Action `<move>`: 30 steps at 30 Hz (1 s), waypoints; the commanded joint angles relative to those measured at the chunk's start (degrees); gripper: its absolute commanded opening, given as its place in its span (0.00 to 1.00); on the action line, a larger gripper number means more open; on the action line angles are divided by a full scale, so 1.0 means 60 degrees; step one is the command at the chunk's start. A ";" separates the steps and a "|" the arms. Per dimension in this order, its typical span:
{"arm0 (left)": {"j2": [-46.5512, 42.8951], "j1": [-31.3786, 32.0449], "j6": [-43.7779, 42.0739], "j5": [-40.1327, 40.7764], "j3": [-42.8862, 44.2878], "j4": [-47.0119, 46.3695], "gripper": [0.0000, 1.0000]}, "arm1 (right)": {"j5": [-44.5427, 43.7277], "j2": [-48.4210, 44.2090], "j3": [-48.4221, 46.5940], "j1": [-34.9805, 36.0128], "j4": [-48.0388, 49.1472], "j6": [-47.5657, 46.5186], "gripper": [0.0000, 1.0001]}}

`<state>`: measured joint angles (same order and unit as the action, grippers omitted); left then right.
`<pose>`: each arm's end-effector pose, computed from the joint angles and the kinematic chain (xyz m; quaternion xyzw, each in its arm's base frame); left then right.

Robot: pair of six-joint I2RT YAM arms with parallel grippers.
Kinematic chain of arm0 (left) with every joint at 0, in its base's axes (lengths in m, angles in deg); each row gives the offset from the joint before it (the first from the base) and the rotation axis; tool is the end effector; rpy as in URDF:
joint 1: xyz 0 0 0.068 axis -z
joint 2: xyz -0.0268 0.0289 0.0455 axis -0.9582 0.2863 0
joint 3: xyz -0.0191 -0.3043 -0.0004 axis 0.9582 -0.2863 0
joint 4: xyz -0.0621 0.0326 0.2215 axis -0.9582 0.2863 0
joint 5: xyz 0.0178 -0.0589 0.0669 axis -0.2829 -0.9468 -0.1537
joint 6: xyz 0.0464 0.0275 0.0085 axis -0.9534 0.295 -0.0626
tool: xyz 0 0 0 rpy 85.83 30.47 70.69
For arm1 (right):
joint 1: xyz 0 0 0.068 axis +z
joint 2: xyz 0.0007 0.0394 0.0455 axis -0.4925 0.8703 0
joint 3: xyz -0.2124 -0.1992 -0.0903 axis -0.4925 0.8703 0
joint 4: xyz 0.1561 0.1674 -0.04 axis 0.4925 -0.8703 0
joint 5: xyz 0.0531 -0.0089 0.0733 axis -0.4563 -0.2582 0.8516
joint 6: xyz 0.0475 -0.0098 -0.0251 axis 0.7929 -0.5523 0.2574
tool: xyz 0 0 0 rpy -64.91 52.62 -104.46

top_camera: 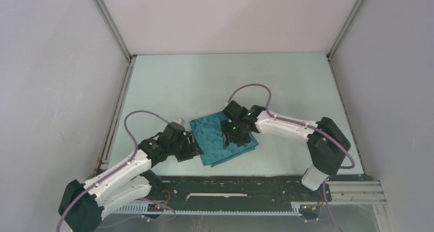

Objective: Fold the napkin into a case and place the utensils inside
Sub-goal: Smooth out the lower triangle-folded napkin at the center of the board.

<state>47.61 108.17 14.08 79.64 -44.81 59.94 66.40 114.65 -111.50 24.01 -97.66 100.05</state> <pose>0.0845 -0.0639 0.2210 -0.1357 0.9385 -0.2576 0.1854 0.1819 0.2522 0.2531 -0.1488 0.9710 0.1632 0.0914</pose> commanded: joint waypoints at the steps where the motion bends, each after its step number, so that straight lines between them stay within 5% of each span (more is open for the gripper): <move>1: 0.0573 0.1284 0.0020 0.0089 0.0503 -0.0654 0.63 | -0.0134 -0.1379 0.0745 -0.1232 0.0014 -0.0371 0.70; 6: 0.1979 0.1597 0.1559 -0.0545 0.0313 -0.1414 0.52 | 0.0463 -0.2429 0.1604 -0.2530 0.0306 -0.0728 0.69; 13: 0.2993 0.1642 0.5213 -0.1780 -0.1070 -0.3770 0.54 | 0.0711 -0.3068 0.2206 -0.3141 0.0455 -0.1250 0.69; 17: 0.2488 0.1903 0.6776 -0.1189 -0.1669 -0.4075 0.59 | 0.0856 -0.3424 0.2643 -0.3255 0.0780 -0.1374 0.67; 30: 0.1319 0.2414 1.0147 0.0733 -0.2124 -0.3195 0.51 | 0.1698 -0.4336 0.4061 -0.3548 0.1753 -0.1579 0.65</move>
<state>55.08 121.79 67.41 80.13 -57.62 39.64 74.68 90.91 -88.27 3.62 -90.54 92.31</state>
